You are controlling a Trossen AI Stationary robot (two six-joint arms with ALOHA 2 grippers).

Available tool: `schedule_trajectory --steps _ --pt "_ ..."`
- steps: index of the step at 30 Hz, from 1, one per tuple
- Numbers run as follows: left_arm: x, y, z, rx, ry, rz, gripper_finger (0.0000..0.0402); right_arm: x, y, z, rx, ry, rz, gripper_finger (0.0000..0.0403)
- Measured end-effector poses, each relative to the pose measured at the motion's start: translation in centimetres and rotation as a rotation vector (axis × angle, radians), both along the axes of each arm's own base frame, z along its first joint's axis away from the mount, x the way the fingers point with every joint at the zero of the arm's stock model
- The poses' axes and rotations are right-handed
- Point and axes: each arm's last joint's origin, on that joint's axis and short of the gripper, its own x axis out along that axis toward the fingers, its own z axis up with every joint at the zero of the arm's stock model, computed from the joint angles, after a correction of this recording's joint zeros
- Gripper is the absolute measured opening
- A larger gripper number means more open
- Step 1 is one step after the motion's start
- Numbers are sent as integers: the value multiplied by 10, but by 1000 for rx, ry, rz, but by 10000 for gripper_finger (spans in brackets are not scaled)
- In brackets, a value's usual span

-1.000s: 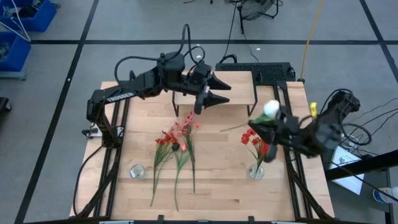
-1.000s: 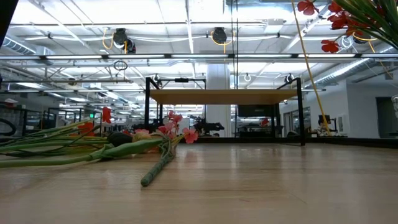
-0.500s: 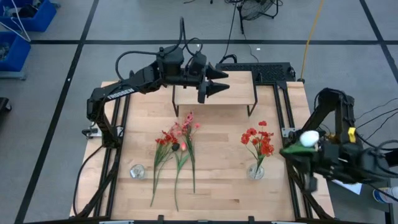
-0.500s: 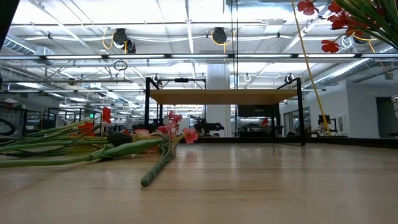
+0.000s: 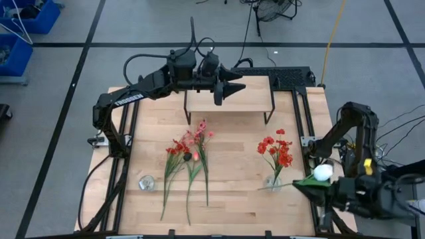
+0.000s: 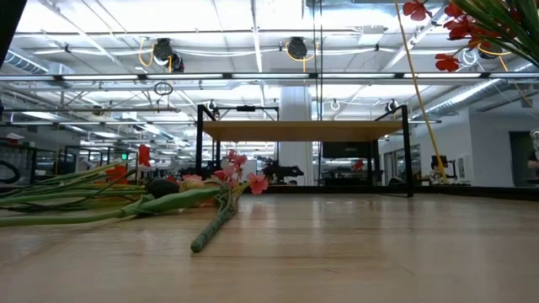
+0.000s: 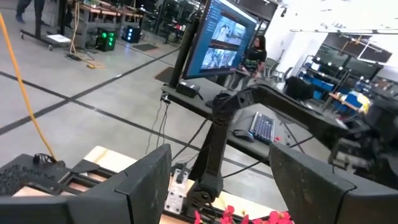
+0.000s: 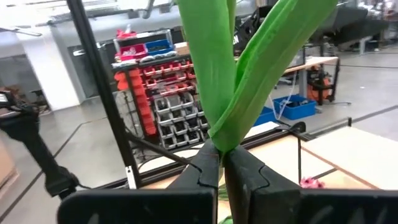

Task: Pick and place flowers into a vace then onto a shelf
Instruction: Put the white flower into the right transparent vase

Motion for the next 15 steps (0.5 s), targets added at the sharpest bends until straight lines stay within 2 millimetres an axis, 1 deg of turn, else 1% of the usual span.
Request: schedule_trajectory --steps 4,7,12,15 --pt "0 0 0 10 0 0 273 24 12 -10 61 -22 -64 0" --pt "0 0 0 31 2 -1 273 44 22 -23 45 -17 -114 0" --pt "0 0 0 80 3 -2 274 82 23 -44 50 -22 -218 0" --pt "0 0 0 121 5 -3 273 98 24 -57 -11 5 -258 0"
